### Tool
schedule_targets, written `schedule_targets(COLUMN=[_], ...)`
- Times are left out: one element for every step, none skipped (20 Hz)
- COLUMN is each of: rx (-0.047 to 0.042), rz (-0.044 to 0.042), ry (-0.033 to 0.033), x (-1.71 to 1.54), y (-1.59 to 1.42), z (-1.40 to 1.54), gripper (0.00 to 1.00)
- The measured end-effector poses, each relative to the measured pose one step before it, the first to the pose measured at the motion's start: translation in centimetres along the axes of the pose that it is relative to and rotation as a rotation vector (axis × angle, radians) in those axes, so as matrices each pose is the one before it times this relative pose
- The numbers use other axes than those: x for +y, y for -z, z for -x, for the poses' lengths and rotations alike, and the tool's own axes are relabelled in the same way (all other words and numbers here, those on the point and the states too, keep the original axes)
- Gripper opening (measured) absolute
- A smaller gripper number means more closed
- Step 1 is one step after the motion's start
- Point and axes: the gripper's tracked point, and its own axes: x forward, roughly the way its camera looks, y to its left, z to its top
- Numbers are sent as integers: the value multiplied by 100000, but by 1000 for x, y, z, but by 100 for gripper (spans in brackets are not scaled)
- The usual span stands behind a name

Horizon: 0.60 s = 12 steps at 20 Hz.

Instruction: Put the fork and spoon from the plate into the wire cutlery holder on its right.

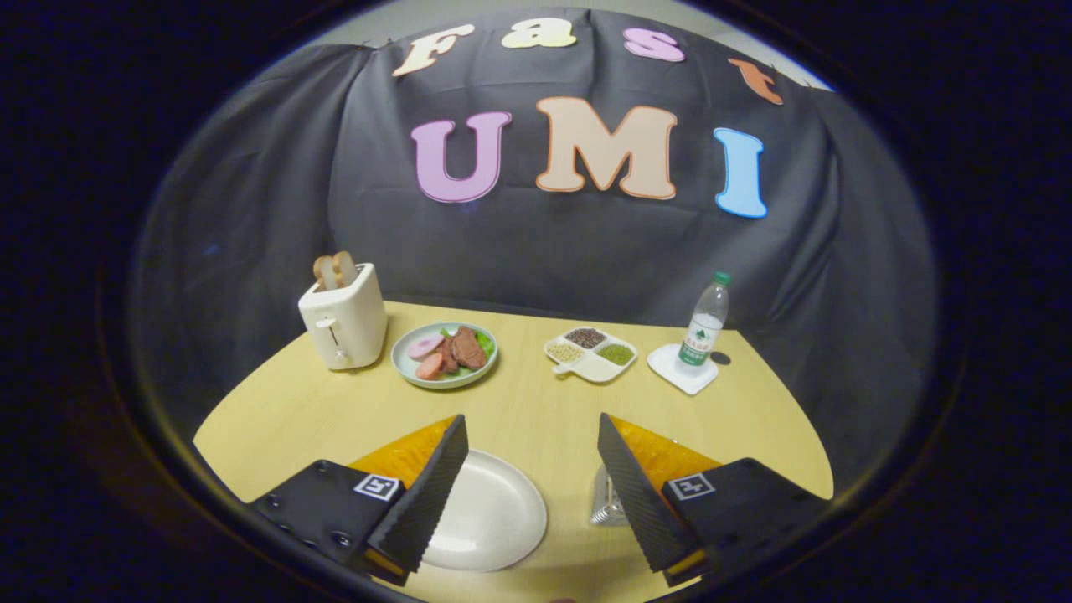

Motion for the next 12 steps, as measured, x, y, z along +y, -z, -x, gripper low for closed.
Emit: schedule_targets(rx=[-753,136,356,1178,1121,1152,1102,679,1080,1165,1141,989], rz=[366,15,-184,-361,-556,-303,141,393,534,577,283,220], ry=[-928,-1129,-586,-965,-1205,-1044,-1403,-997,-716,-661,-637,-867], x=[814,793,683,580,745,623,544,577,479,416,490,543], y=[112,224,354,541,580,574,620,445,605,547,576,373], z=[94,46,-44,-29,-134,-68,-242,-222,-66,-177,-237,-119], gripper=[99,99,99,99,99,99,99,99,99,99,99,99])
